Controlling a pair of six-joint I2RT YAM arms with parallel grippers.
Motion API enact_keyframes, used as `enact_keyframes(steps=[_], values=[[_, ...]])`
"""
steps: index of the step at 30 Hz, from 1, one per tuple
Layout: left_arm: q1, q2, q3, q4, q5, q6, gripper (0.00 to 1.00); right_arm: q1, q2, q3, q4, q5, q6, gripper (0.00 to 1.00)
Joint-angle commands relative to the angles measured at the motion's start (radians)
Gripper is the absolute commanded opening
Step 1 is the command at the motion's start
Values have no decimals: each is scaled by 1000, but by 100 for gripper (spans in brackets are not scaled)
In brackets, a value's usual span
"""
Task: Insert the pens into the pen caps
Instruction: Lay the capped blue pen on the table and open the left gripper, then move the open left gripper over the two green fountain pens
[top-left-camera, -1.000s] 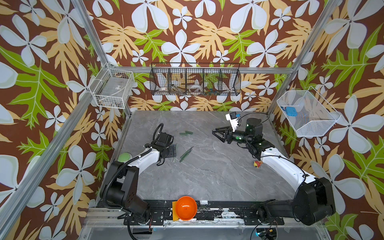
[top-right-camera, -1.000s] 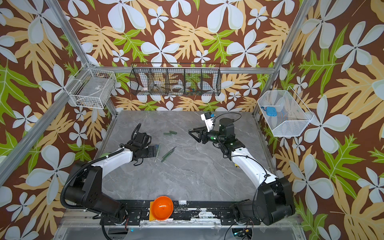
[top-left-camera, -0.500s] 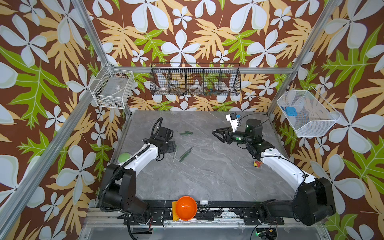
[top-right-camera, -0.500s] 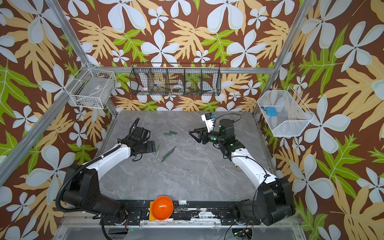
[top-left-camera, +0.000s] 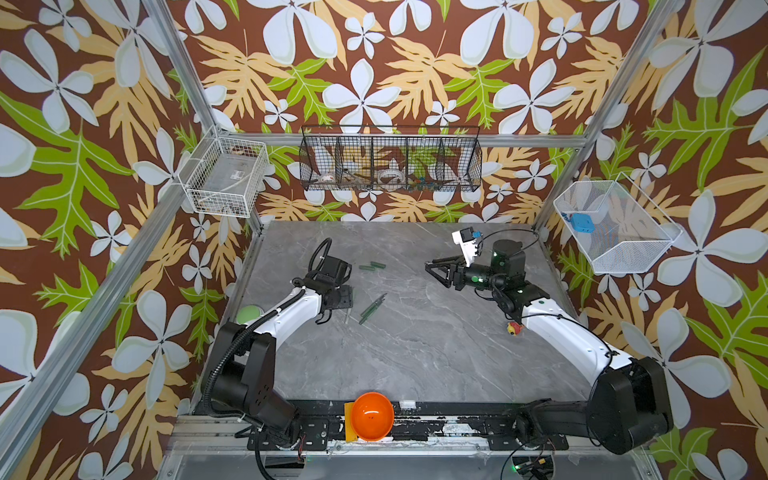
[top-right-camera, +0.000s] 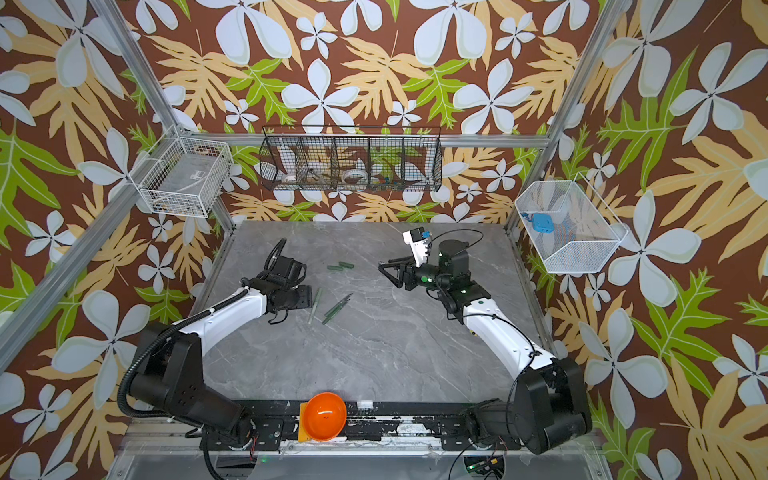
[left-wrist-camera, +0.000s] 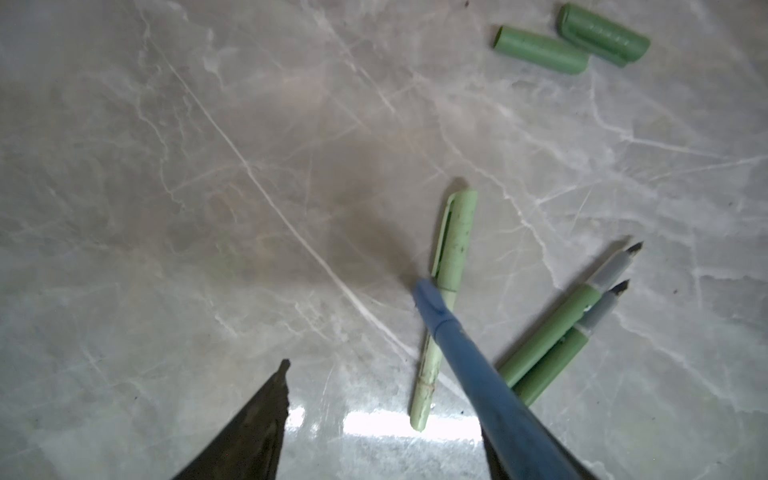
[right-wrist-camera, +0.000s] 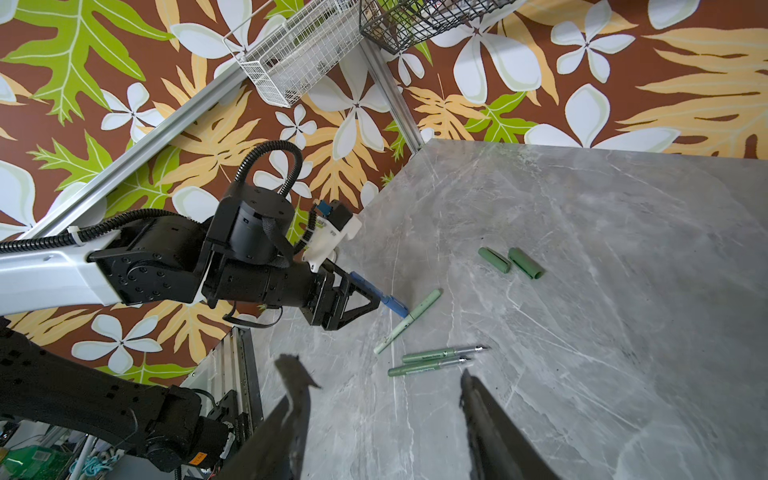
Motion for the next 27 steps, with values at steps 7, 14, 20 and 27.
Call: enact_keyframes(steps=[7, 14, 20, 27], values=[[1, -43, -20, 14, -89, -22, 22, -1, 7, -3, 28, 14, 7, 58], [1, -73, -132, 79, 8, -69, 37, 1, 8, -13, 45, 13, 22, 58], [-1, -88, -155, 105, 104, -77, 48, 0, 2, -12, 22, 17, 13, 58], [-134, -78, -156, 190, 146, 21, 51, 1, 10, -9, -14, 47, 11, 58]])
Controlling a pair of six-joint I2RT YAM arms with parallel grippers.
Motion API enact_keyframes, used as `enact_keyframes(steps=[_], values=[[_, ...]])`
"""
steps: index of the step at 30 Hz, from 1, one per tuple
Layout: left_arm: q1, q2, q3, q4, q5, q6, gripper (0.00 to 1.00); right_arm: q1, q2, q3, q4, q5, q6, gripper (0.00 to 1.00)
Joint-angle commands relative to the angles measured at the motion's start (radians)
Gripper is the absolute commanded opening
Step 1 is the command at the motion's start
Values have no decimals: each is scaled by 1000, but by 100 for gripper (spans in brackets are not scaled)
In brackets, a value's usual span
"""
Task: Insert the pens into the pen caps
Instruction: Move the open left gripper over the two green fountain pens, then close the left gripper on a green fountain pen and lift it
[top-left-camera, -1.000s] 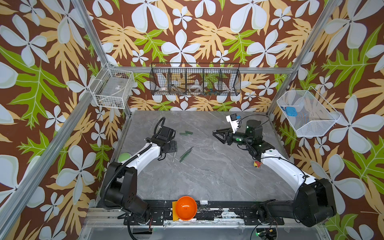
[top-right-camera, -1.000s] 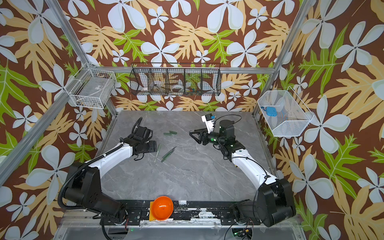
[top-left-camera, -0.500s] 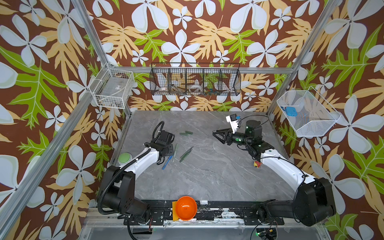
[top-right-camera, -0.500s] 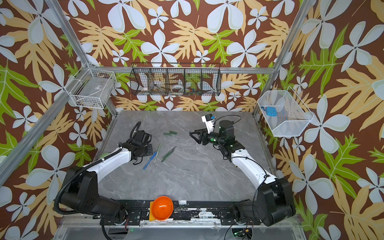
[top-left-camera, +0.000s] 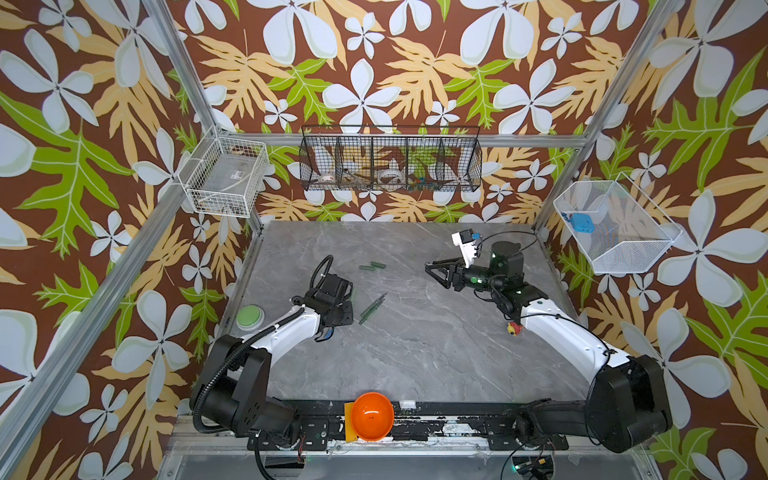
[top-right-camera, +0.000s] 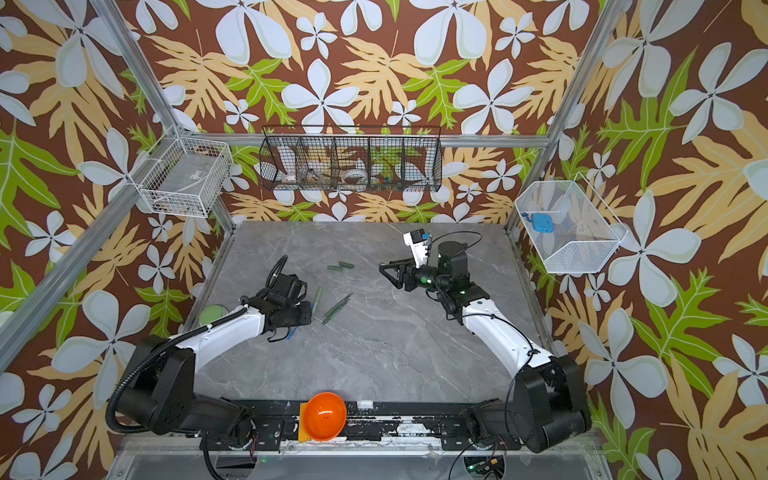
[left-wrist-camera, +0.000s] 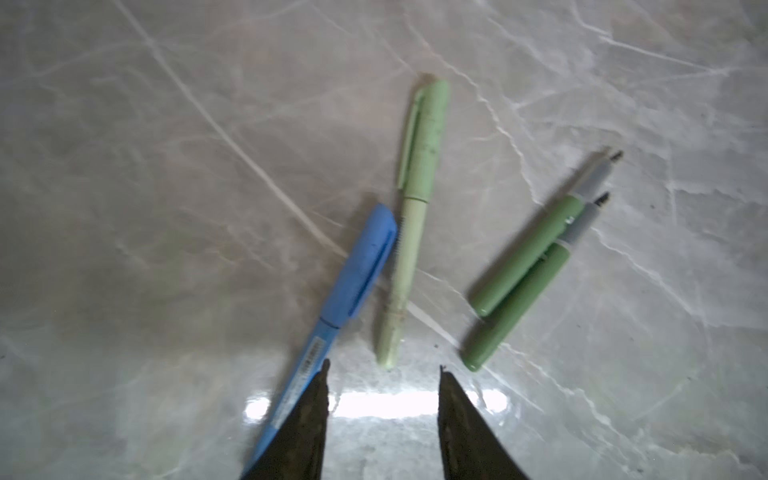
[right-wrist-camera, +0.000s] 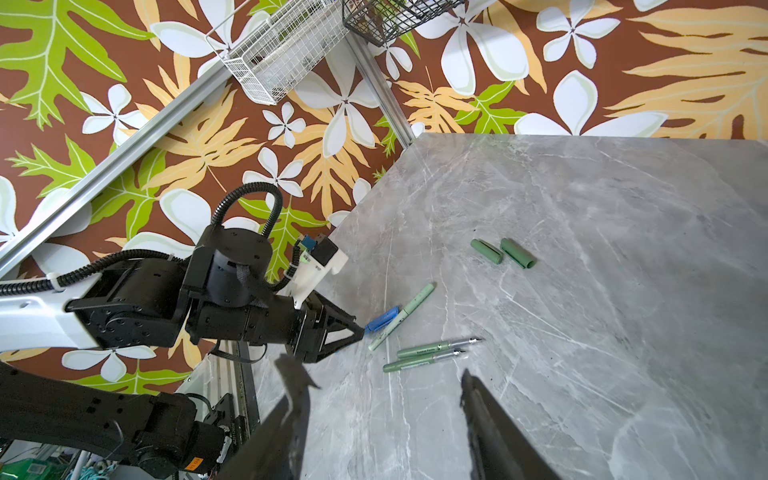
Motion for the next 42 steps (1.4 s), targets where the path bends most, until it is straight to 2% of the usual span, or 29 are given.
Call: enact_keyframes(steps=[1, 5, 11, 13, 16, 27, 40, 42], values=[[-73, 0, 14, 93, 49, 86, 52, 0, 1, 2, -15, 23, -3, 58], [-109, 64, 57, 128, 149, 142, 55, 0, -11, -30, 17, 29, 21, 58], [-110, 204, 157, 18, 81, 169, 56, 1, -56, -74, 15, 55, 23, 58], [-110, 229, 172, 3, 102, 180, 56, 0, -64, -80, 4, 57, 16, 58], [-110, 238, 166, -1, 132, 173, 56, 0, -65, -85, 4, 61, 14, 58], [-113, 254, 135, -41, 102, 156, 57, 1, -29, -93, 64, 42, 46, 58], [-140, 313, 171, -18, 76, 170, 57, 1, -47, -93, 47, 57, 38, 58], [-145, 321, 163, -21, 72, 172, 50, 1, -48, -92, 40, 60, 32, 58]])
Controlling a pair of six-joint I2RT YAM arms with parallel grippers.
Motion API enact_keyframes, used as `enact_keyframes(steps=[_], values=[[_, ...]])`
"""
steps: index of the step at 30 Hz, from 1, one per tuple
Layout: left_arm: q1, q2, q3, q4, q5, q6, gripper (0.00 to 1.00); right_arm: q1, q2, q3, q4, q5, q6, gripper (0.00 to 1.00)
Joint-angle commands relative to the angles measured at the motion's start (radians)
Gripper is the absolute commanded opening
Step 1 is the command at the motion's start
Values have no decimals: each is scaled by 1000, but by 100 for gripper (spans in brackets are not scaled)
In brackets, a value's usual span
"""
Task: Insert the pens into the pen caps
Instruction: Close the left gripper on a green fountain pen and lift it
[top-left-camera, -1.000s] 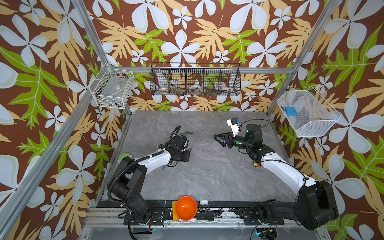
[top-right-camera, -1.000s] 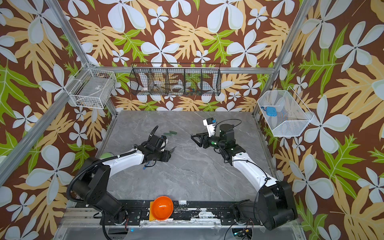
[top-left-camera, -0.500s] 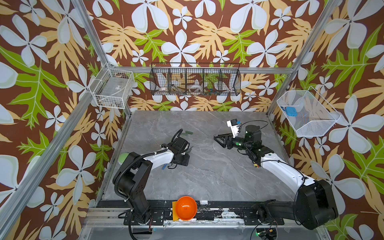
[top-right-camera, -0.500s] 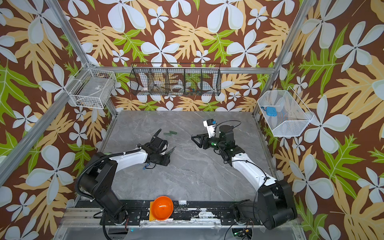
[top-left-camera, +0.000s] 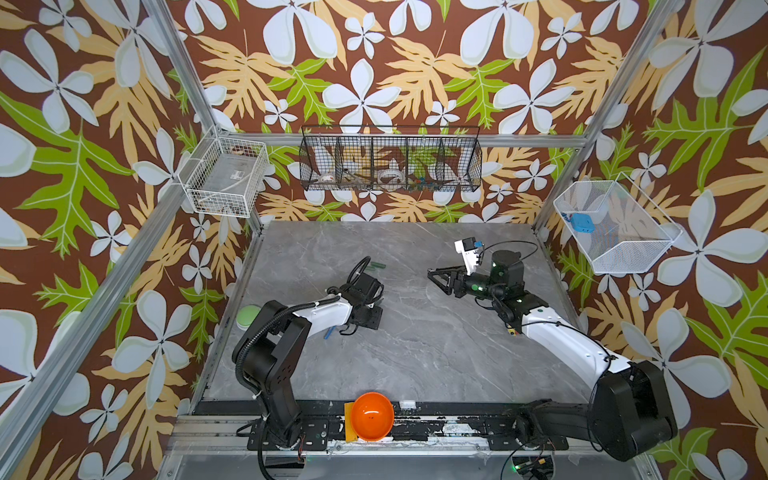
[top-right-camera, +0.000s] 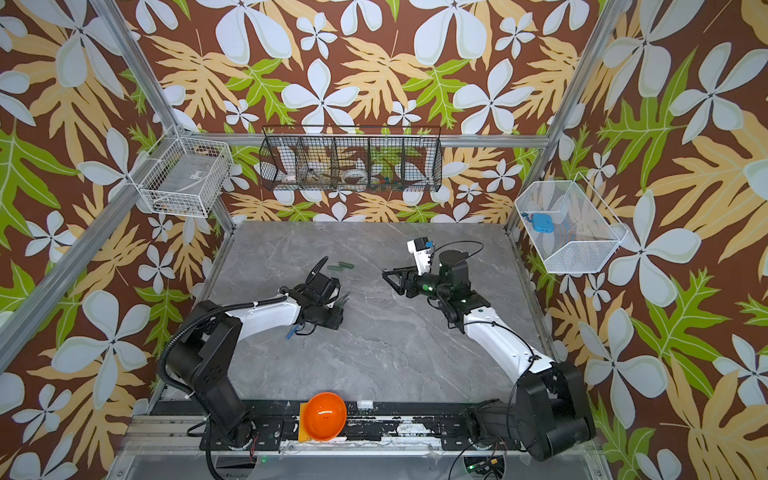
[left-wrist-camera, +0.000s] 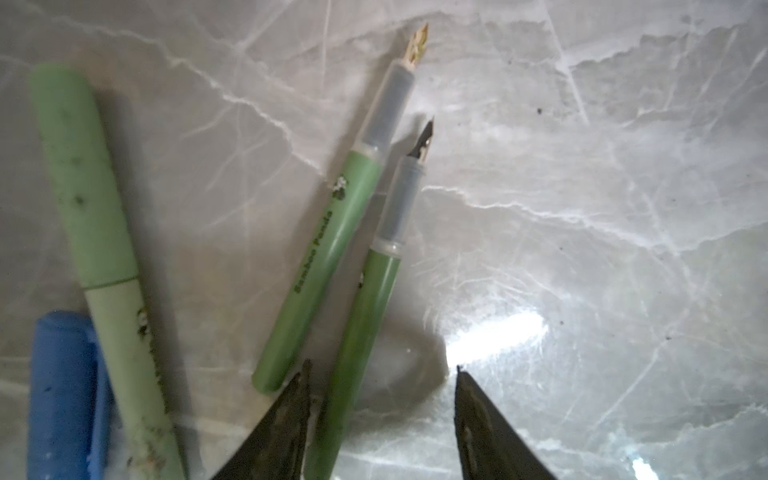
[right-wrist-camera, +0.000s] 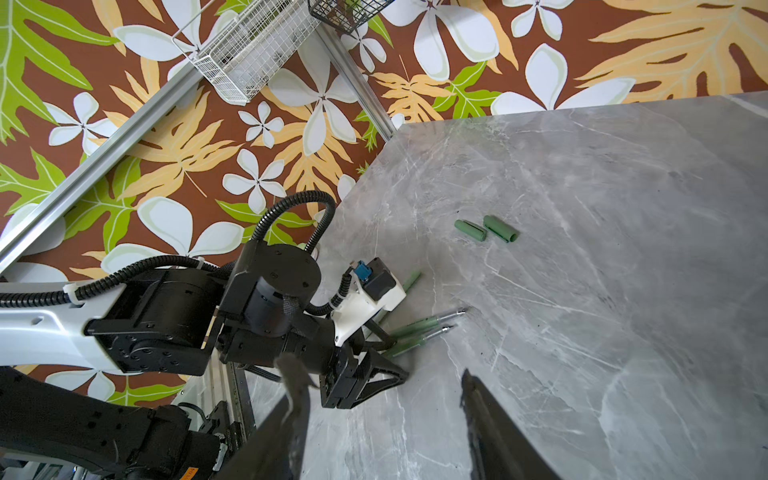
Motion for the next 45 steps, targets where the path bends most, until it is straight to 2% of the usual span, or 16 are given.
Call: enact_keyframes(steps=[1, 9, 12, 16, 23, 28, 35, 39, 42, 45], values=[[-11, 20, -10, -55, -3, 1, 47, 0, -3, 4, 0, 10, -14, 58], [-30, 4, -23, -64, -18, 7, 18, 0, 1, 7, -3, 8, -17, 58], [-33, -1, -26, -47, -3, 7, 13, 1, 1, 5, -17, 19, -18, 58], [-33, -7, -20, -3, 63, -9, 7, 1, 2, 25, -121, 78, -56, 58], [-34, -68, -43, 201, 245, -79, 5, 53, 51, 9, -195, 151, -27, 58], [-48, -94, -76, 353, 311, -143, 5, 119, 143, -57, -44, 134, 126, 58], [-92, -102, -80, 414, 325, -155, 5, 154, 271, -96, 207, 96, 280, 59], [-100, -119, -96, 441, 334, -161, 5, 154, 320, -85, 240, 106, 309, 59], [-102, -134, -111, 460, 343, -169, 5, 154, 345, -84, 279, 102, 330, 57], [-113, -140, -115, 473, 356, -169, 5, 154, 363, -84, 326, 96, 355, 49]])
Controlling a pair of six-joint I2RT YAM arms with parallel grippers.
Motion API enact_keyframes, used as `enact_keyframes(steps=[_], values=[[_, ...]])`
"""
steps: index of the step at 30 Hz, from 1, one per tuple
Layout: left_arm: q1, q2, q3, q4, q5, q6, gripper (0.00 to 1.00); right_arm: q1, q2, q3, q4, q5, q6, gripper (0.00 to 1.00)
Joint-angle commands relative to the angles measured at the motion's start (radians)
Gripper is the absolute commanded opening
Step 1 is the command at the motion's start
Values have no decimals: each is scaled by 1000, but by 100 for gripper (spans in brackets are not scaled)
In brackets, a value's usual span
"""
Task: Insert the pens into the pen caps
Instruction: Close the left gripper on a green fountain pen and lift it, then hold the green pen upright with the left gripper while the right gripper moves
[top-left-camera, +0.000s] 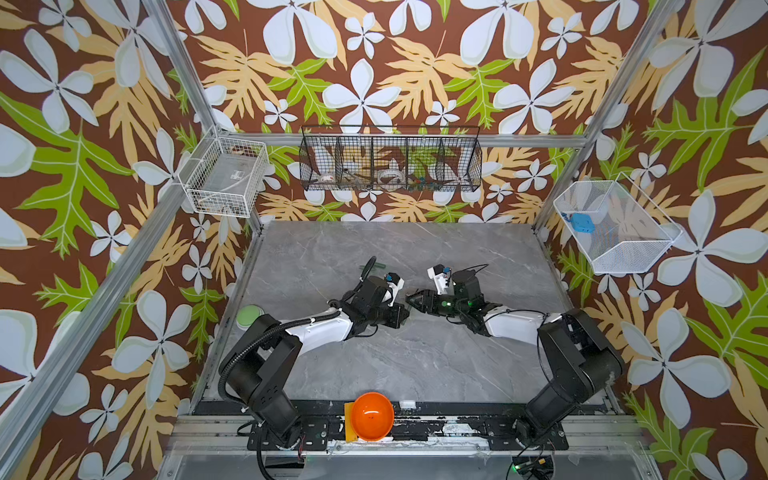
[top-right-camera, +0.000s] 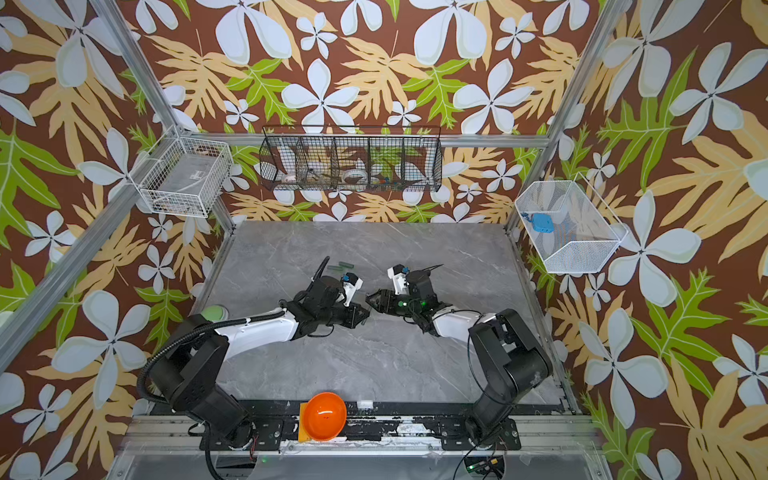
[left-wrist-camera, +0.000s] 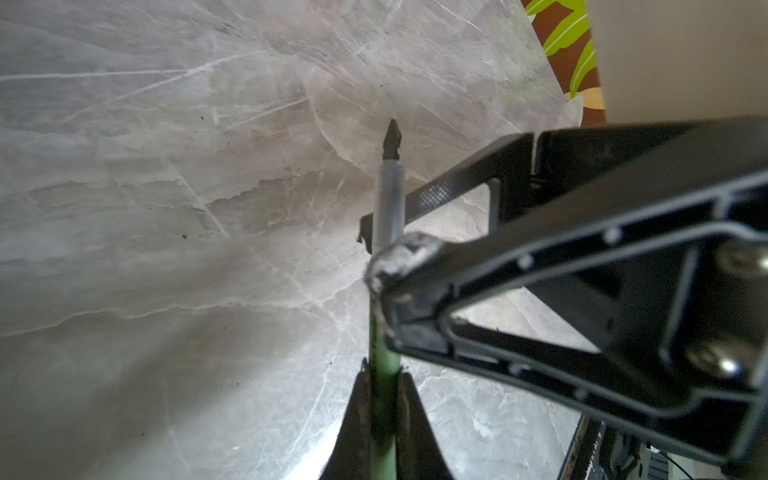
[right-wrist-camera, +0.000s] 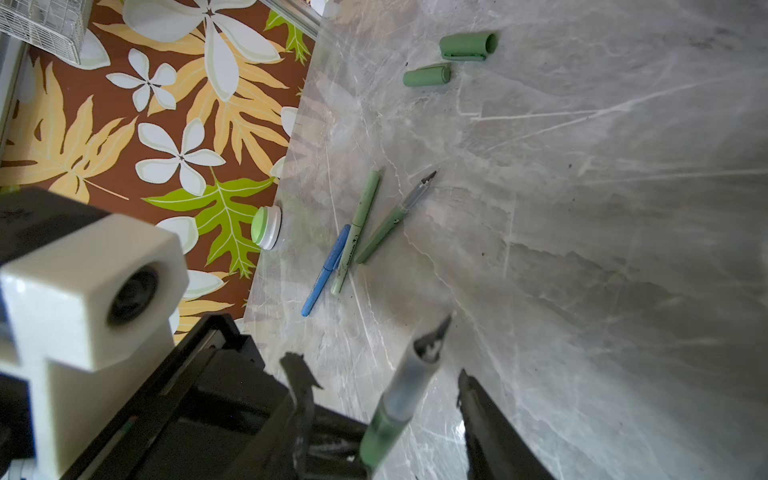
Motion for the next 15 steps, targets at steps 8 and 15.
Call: enact_keyframes(steps=[8, 15], values=[[-25, -16, -3, 68, 20, -12, 20, -2, 15, 26, 92, -20, 31, 0], [-5, -53, -10, 97, 51, -53, 74, -20, -58, 32, 6, -20, -38, 0]])
